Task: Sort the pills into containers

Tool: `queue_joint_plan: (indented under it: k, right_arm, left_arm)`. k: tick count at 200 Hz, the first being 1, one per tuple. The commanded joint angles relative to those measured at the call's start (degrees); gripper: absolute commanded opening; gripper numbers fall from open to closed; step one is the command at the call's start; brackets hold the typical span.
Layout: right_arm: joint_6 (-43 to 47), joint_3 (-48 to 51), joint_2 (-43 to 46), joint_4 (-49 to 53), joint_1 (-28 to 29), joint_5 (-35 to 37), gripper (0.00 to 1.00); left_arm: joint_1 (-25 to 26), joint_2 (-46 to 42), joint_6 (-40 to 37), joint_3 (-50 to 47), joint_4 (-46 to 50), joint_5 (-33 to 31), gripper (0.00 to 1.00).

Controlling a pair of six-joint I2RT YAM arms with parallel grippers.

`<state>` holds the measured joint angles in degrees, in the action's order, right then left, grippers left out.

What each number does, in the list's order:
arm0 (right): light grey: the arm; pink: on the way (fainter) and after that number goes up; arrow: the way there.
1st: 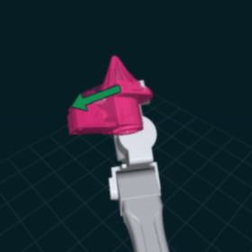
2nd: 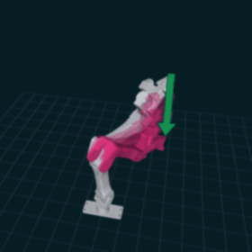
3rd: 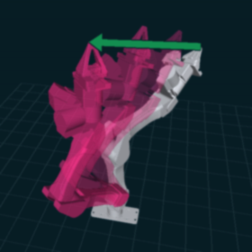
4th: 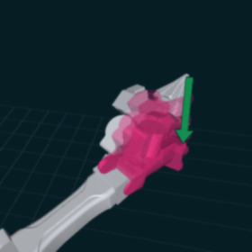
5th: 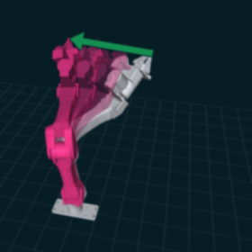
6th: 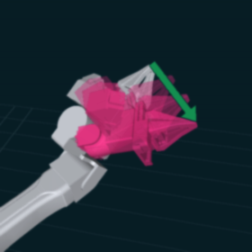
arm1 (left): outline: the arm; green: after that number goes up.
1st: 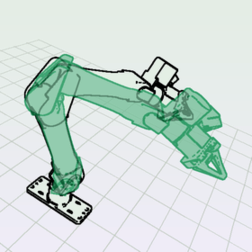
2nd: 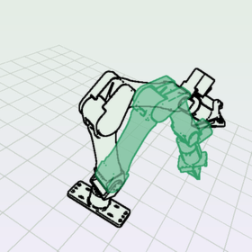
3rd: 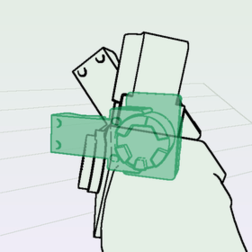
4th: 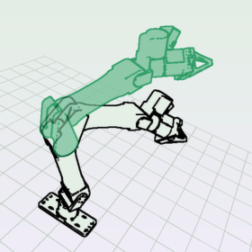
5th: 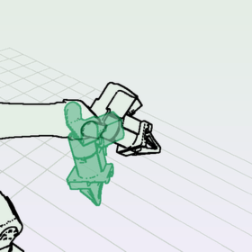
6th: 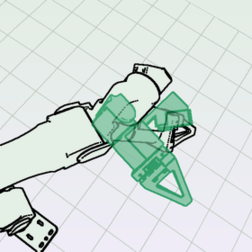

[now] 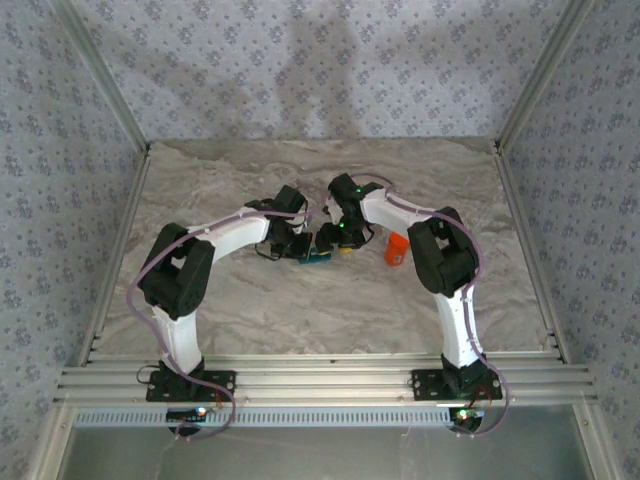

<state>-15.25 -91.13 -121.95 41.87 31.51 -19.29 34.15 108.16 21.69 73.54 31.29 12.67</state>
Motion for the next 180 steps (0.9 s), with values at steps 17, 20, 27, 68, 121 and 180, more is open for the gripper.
queue_joint_plan:
  k: [17, 20, 27, 68, 121, 180]
  right_arm:
    - [-0.35, -0.71, -2.48, 1.13, -0.71, 2.15, 0.62]
    - [-0.39, -0.71, -2.50, 1.15, -0.66, 2.07, 0.62]
    - [-0.39, -0.71, -2.50, 1.18, -0.73, 2.06, 0.62]
    - [-0.31, -0.63, -2.50, 1.15, -0.83, 1.94, 0.62]
    - [-0.36, -0.49, -2.47, 1.13, -0.99, 1.90, 0.61]
    - [-0.40, -0.36, -2.12, 1.23, -1.26, 2.15, 0.61]
  left_arm:
    - [0.29, 2.27, -0.38, -1.63, 0.08, -0.31, 0.00]
    - [0.30, 2.27, -0.34, -1.71, 0.09, -0.27, 0.00]
    - [0.22, 2.30, -0.34, -1.89, 0.06, -0.34, 0.00]
    - [0.56, 2.57, -0.75, -2.69, 0.34, -1.95, 0.00]
    - [1.30, 3.44, -2.08, -3.87, 1.05, -4.15, 0.00]
    - [2.00, 0.79, -2.55, -5.07, 2.00, -4.86, 0.00]
